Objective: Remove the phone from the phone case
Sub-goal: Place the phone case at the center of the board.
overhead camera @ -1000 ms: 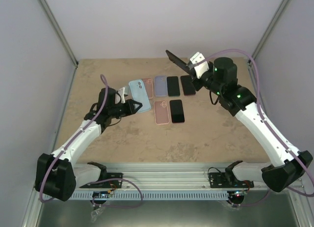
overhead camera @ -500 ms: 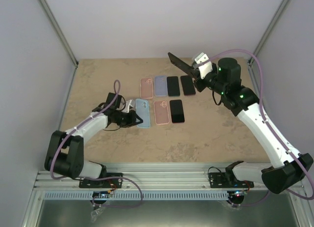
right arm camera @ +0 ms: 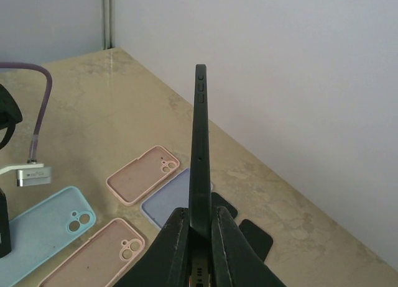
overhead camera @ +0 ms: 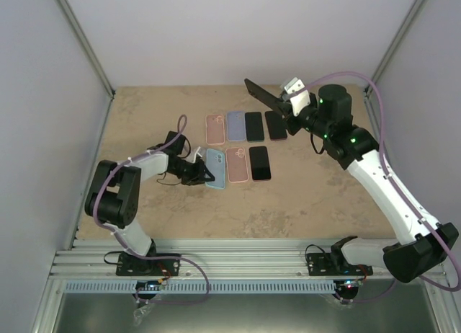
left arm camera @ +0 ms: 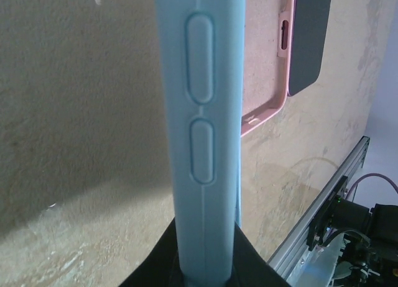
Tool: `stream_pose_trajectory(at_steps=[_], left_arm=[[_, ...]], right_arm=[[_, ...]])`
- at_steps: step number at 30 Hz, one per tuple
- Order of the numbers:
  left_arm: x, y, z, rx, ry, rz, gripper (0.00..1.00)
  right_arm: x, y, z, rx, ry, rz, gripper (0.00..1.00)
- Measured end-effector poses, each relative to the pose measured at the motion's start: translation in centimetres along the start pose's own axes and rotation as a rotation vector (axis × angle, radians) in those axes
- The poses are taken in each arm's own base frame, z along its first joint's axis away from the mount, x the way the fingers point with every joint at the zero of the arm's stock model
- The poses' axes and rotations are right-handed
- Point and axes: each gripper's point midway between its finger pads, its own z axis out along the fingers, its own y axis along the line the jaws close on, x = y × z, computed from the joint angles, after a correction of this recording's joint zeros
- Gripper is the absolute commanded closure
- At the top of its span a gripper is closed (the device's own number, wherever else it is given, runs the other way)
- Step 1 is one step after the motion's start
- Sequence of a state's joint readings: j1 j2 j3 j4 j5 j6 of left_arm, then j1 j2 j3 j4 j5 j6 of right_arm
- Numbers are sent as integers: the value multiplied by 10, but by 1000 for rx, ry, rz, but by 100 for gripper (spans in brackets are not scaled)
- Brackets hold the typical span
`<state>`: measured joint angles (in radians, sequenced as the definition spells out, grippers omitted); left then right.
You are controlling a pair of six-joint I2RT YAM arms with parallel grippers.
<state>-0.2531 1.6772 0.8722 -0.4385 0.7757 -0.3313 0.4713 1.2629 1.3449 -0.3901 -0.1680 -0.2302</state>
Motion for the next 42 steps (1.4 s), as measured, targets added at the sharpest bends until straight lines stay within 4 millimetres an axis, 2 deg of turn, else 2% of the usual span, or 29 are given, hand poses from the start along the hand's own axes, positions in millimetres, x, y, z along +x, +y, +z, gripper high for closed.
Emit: stream_pose_trajectory(at_steps=[9, 15, 21, 23, 26, 28, 34, 39, 42], left_arm=[[0, 14, 10, -3, 32, -50, 100], [-9, 18, 10, -8, 23, -59, 100], [-21, 19, 16, 1, 26, -59, 99], [-23, 18, 16, 8, 26, -58, 94], [-25, 16, 16, 13, 23, -55, 78], [-24, 17, 16, 11, 23, -54, 63], [-28, 18, 11, -22, -4, -42, 38], [-36, 8, -4, -47, -59, -4, 22], [-40, 2, -14, -68, -96, 24, 19]], right_arm=[[3, 2, 3, -10, 6, 3, 99], [12, 5, 6, -23, 24, 10, 99], [12, 6, 6, -30, 24, 14, 99], [12, 6, 6, -32, 23, 14, 99], [12, 6, 6, -33, 23, 14, 100], [12, 6, 6, -33, 23, 14, 100], [12, 7, 6, -36, 22, 14, 99], [12, 7, 6, -36, 22, 14, 99], [12, 7, 6, -36, 22, 13, 100]])
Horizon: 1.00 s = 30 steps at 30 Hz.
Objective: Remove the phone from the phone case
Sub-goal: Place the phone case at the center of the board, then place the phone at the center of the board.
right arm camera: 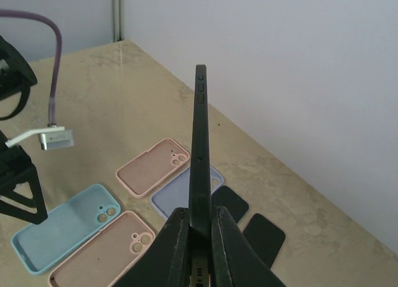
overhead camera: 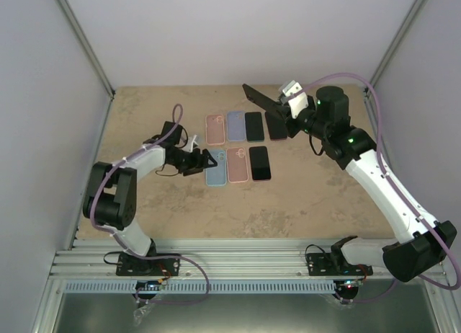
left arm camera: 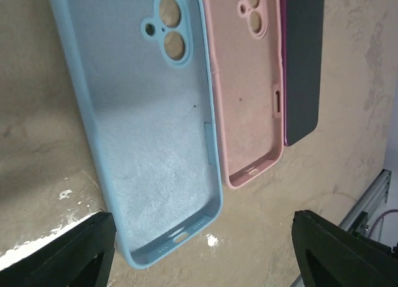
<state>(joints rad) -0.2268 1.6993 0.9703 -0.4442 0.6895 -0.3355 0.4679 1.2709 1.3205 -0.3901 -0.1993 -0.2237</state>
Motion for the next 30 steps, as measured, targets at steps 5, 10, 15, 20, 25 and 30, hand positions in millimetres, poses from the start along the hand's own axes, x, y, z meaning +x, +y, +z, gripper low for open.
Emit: stream_pose_trajectory(at_steps=[5, 10, 15, 20, 25, 30], left_arm=[[-10, -14, -22, -22, -78, 68, 18], [-20, -37, -47, -12, -159, 148, 14], [-50, -87, -92, 49, -309, 231, 12], [-74, -156, -148, 220, -480, 282, 12], [-83, -202, -188, 410, -594, 241, 11], [-86, -226, -215, 572, -657, 152, 12]], right_arm=[[3, 2, 4, -6, 14, -22, 100], [7, 4, 9, -2, 38, -96, 99], [-2, 1, 5, 34, 41, -207, 99], [-13, 5, 2, 82, 41, -334, 99], [-32, 32, 0, 147, 16, -527, 99], [-57, 52, -4, 223, -42, -678, 99]])
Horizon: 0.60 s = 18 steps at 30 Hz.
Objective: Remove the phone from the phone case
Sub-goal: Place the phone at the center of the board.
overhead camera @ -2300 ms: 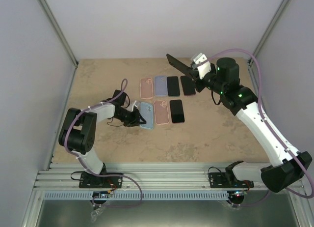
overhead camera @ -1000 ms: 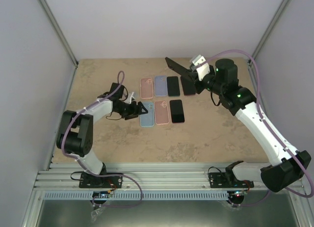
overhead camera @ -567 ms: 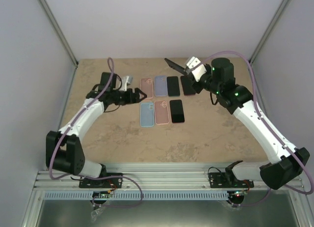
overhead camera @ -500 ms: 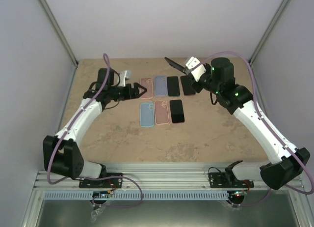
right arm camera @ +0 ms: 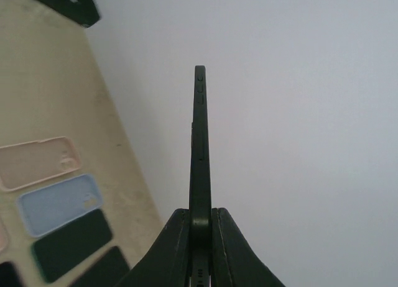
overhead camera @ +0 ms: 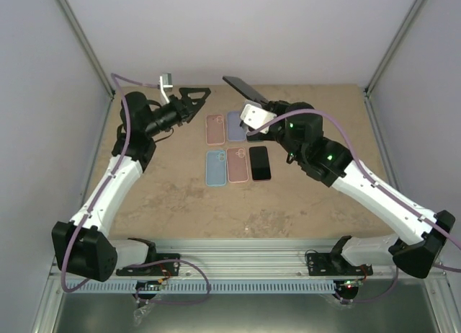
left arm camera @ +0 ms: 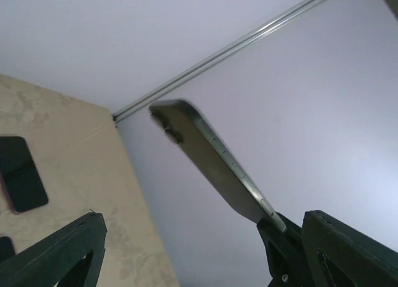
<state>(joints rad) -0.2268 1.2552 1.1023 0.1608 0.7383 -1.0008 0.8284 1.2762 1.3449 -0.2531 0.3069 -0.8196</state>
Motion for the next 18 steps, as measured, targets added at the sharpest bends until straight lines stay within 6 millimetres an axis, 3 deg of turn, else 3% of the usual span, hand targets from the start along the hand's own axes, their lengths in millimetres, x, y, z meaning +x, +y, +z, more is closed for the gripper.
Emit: stream_pose_trajectory(at_steps=[5, 9, 18], left_arm=[[-4, -3, -1, 58, -49, -117, 13], [-9, -10, -2, 94, -70, -166, 14], [-9, -15, -4, 151, -87, -237, 17]], right_arm=[[-19, -17, -3, 116, -19, -67, 99], [-30, -19, 3, 172, -27, -119, 99], [-38, 14, 20, 197, -16, -279, 100]])
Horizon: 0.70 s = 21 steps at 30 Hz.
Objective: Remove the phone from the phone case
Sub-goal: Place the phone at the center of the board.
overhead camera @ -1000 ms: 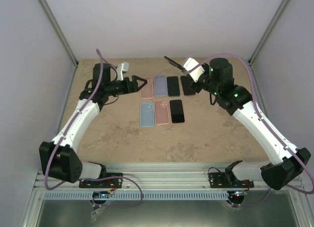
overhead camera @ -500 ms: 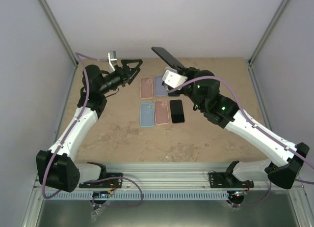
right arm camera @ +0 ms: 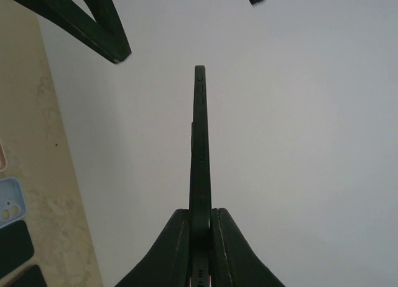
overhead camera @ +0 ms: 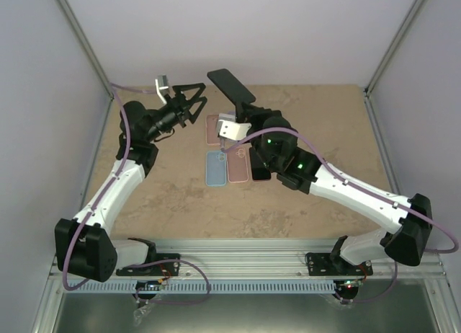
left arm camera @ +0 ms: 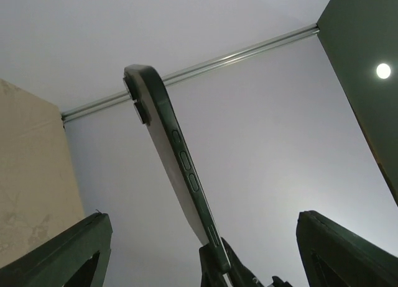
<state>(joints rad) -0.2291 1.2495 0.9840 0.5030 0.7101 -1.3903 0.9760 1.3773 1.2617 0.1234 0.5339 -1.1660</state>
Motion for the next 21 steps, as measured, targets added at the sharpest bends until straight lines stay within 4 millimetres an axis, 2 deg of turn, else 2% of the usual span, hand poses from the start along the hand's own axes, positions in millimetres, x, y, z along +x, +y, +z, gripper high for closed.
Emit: stream_pose_trajectory(at_steps=[10, 17, 21], left_arm=[[8, -1, 5, 4, 12, -28, 32], [14, -1, 8, 7, 24, -32, 50], [16, 2, 8, 2, 26, -39, 54]], right_arm=[[-14, 15, -4, 68, -24, -157, 99], [-26, 28, -4, 86, -43, -245, 99], [-31, 30, -6, 108, -56, -279, 100]])
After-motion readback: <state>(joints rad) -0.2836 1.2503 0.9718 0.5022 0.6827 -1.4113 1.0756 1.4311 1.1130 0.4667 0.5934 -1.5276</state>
